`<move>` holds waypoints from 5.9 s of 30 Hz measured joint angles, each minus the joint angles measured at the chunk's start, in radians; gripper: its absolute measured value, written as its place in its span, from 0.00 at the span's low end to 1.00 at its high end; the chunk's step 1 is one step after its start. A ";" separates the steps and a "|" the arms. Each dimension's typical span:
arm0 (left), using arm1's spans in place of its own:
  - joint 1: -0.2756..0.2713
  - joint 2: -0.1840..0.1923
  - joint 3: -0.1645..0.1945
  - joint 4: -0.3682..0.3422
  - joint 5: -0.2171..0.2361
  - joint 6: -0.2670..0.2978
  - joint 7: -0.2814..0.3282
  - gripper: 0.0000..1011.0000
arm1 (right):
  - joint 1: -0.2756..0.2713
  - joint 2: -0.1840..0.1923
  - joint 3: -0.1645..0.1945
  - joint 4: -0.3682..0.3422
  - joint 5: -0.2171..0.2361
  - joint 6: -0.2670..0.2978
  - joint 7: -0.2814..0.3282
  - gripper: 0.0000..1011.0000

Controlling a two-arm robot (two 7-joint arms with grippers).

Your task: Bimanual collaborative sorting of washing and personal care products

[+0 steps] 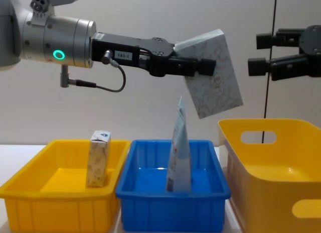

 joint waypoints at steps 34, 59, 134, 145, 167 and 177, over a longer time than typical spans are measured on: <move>0.000 0.000 0.000 0.000 0.000 0.000 0.000 0.39 | 0.078 -0.078 -0.096 0.118 -0.041 -0.022 -0.027 0.99; 0.000 0.000 0.000 0.000 0.000 0.000 0.000 0.39 | 0.117 -0.142 -0.155 0.181 -0.066 -0.004 -0.067 0.81; 0.028 0.018 -0.014 -0.035 -0.019 0.003 0.042 0.99 | -0.004 -0.077 -0.135 0.066 -0.008 -0.023 -0.177 0.36; 0.038 0.028 -0.017 -0.048 -0.027 0.019 0.077 0.99 | -0.036 -0.068 -0.101 0.064 -0.028 -0.040 -0.263 0.36; 0.043 0.034 -0.019 -0.055 -0.033 0.033 0.103 0.99 | -0.129 -0.087 -0.022 0.022 -0.136 -0.018 -0.561 0.36; 0.044 0.035 -0.019 -0.056 -0.034 0.034 0.106 0.99 | -0.175 -0.113 0.009 -0.018 -0.183 0.064 -0.704 0.36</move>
